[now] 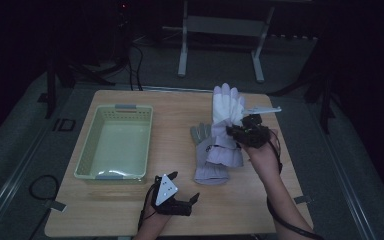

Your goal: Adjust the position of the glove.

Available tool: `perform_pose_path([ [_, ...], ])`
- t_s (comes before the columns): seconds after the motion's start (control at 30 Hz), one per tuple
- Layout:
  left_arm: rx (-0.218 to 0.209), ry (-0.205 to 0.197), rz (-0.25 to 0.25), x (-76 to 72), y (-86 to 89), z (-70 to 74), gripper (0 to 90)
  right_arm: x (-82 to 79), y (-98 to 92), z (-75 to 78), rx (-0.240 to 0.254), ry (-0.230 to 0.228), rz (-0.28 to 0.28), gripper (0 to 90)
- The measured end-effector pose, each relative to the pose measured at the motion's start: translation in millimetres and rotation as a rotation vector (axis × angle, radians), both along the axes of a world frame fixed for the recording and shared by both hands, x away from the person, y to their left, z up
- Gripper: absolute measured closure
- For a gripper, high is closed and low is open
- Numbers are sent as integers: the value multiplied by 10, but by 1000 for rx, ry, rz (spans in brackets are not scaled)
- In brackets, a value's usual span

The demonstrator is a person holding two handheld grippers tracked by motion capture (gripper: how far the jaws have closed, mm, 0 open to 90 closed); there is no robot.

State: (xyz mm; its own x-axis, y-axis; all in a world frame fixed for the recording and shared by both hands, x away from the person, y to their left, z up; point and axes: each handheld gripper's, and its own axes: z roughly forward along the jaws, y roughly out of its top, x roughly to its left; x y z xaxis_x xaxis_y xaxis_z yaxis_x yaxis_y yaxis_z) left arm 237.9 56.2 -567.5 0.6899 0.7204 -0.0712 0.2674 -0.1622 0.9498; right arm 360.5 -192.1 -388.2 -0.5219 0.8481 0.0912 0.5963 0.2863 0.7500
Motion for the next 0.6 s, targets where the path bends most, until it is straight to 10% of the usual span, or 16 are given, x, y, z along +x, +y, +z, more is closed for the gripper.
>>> perform_pose_path([
  [0.6,2,-1,-1,-2,-1,1,0,118,271,-725,-57,166,3,796],
])
